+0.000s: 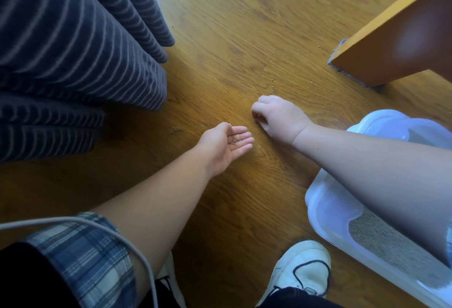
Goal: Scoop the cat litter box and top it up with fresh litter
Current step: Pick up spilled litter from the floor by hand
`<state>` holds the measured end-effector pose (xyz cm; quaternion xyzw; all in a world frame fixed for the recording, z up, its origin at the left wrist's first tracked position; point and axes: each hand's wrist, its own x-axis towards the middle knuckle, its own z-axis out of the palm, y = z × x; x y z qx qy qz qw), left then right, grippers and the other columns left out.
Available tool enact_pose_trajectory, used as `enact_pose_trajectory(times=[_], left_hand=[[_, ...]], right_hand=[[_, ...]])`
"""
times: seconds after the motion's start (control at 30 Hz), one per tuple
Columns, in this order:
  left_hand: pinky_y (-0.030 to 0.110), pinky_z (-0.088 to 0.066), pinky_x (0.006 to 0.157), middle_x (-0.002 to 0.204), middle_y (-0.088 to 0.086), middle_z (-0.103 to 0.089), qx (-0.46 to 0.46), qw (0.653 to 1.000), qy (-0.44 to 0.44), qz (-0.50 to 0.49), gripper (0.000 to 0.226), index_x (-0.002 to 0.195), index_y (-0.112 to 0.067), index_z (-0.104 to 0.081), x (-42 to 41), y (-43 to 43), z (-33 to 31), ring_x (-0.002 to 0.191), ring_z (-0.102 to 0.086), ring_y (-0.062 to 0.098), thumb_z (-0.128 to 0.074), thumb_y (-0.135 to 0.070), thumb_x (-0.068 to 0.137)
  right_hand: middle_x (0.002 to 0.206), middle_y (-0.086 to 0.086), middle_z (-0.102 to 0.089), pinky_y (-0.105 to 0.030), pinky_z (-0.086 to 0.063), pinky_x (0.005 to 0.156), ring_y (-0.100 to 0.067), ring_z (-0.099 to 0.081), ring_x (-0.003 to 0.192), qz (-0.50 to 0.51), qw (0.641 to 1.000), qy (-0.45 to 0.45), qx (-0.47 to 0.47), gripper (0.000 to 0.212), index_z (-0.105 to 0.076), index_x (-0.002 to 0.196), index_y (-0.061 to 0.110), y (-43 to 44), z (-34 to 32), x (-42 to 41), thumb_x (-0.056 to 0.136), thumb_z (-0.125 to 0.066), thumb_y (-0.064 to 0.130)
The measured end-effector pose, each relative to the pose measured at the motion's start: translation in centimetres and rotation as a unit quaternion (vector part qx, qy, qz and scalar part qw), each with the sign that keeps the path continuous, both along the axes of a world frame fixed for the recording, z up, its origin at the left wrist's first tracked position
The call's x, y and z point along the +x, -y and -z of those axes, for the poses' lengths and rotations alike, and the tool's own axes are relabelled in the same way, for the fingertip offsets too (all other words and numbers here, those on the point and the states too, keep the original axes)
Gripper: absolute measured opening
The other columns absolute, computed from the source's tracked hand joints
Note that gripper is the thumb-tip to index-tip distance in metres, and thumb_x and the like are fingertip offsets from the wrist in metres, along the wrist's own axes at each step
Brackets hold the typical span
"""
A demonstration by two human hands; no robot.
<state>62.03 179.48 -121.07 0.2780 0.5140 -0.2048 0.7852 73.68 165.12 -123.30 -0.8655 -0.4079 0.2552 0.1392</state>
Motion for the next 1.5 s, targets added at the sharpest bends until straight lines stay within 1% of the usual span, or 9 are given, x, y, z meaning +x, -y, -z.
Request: enact_pose_trajectory(times=[0.13, 0.2, 0.33, 0.5, 0.6, 0.8, 1.07, 1.3, 1.5], left_hand=[[0.035, -0.060, 0.077, 0.111, 0.021, -0.066, 0.002, 1.000, -0.002, 0.003, 0.035, 0.112, 0.004, -0.061, 0.0, 0.1, -0.1, 0.100, -0.069, 0.029, -0.032, -0.014, 0.102], [0.036, -0.061, 0.077, 0.110, 0.021, -0.067, 0.003, 1.000, -0.001, 0.003, 0.036, 0.111, 0.005, -0.061, 0.1, 0.2, -0.2, 0.099, -0.069, 0.029, -0.032, -0.014, 0.102], [0.038, -0.060, 0.080, 0.112, 0.022, -0.066, 0.001, 1.000, 0.004, 0.007, 0.036, 0.112, 0.006, -0.061, 0.7, 0.6, -0.4, 0.099, -0.069, 0.030, -0.032, -0.013, 0.102], [0.038, -0.060, 0.081, 0.113, 0.021, -0.067, -0.009, 1.000, 0.000, 0.028, 0.035, 0.113, 0.005, -0.061, 0.9, 2.3, -0.5, 0.101, -0.069, 0.030, -0.033, -0.014, 0.102], [0.038, -0.060, 0.082, 0.113, 0.022, -0.066, -0.009, 1.000, -0.002, 0.026, 0.035, 0.114, 0.005, -0.060, 1.1, 2.9, -0.6, 0.101, -0.068, 0.031, -0.032, -0.012, 0.102], [0.036, -0.060, 0.075, 0.107, 0.021, -0.067, -0.010, 1.000, -0.006, 0.027, 0.034, 0.112, 0.006, -0.061, 1.4, 3.7, -0.8, 0.097, -0.069, 0.030, -0.033, -0.011, 0.100], [0.036, -0.060, 0.077, 0.105, 0.020, -0.067, -0.005, 1.000, -0.007, 0.030, 0.035, 0.111, 0.006, -0.061, 1.7, 3.6, -0.8, 0.096, -0.069, 0.029, -0.032, -0.011, 0.100], [0.038, -0.060, 0.076, 0.102, 0.021, -0.065, -0.024, 0.999, -0.001, 0.023, 0.036, 0.110, 0.005, -0.059, 2.0, 4.2, -0.6, 0.096, -0.068, 0.031, -0.031, -0.017, 0.104], [0.035, -0.060, 0.072, 0.105, 0.019, -0.067, -0.015, 0.999, -0.018, 0.048, 0.035, 0.104, 0.003, -0.063, 1.9, 4.5, -0.4, 0.094, -0.070, 0.028, -0.034, -0.015, 0.102]], right_hand=[[0.097, 0.000, -0.059, -0.044, -0.051, 0.077, -0.024, -0.055, 0.098, -0.009, 1.000, -0.009, -0.008, 0.008, -0.063, 0.093, 0.017, -0.2, -0.6, 0.3, 0.094, -0.055, 0.019], [0.099, 0.000, -0.062, -0.037, -0.048, 0.084, -0.025, -0.058, 0.099, 0.063, 0.998, -0.017, 0.004, 0.007, -0.065, 0.093, 0.018, 0.2, -1.7, 2.0, 0.093, -0.058, 0.020], [0.090, 0.006, -0.063, -0.029, -0.040, 0.077, -0.018, -0.057, 0.090, 0.187, 0.981, -0.025, -0.054, 0.007, -0.064, 0.085, 0.027, 3.0, -4.3, 6.1, 0.091, -0.062, 0.023], [0.084, 0.012, -0.065, -0.035, -0.054, 0.075, -0.022, -0.067, 0.078, 0.091, 0.980, -0.077, -0.160, 0.012, -0.061, 0.076, 0.031, 4.4, -3.8, 3.8, 0.088, -0.063, 0.029], [0.086, 0.012, -0.062, -0.040, -0.055, 0.075, -0.022, -0.065, 0.080, 0.088, 0.983, -0.052, -0.151, 0.015, -0.055, 0.073, 0.031, 3.9, -3.2, 3.1, 0.087, -0.060, 0.031], [0.099, 0.006, -0.061, -0.040, -0.051, 0.078, -0.024, -0.059, 0.093, 0.098, 0.985, -0.021, -0.140, 0.008, -0.060, 0.086, 0.026, 3.8, -2.7, 2.6, 0.093, -0.057, 0.023], [0.097, 0.000, -0.054, -0.038, -0.047, 0.068, -0.026, -0.055, 0.090, 0.035, 0.989, 0.022, -0.143, 0.006, -0.052, 0.089, 0.020, 3.4, -2.3, 1.8, 0.094, -0.049, 0.022], [0.083, 0.012, -0.069, -0.022, -0.046, 0.072, -0.005, -0.060, 0.079, 0.041, 0.979, -0.195, -0.037, 0.013, -0.072, 0.087, 0.030, 3.1, -5.3, 0.5, 0.089, -0.062, 0.022], [0.095, 0.009, -0.065, -0.031, -0.045, 0.079, -0.015, -0.058, 0.092, 0.077, 0.988, -0.073, -0.113, 0.010, -0.068, 0.091, 0.025, 4.8, -3.9, 2.0, 0.092, -0.059, 0.023]])
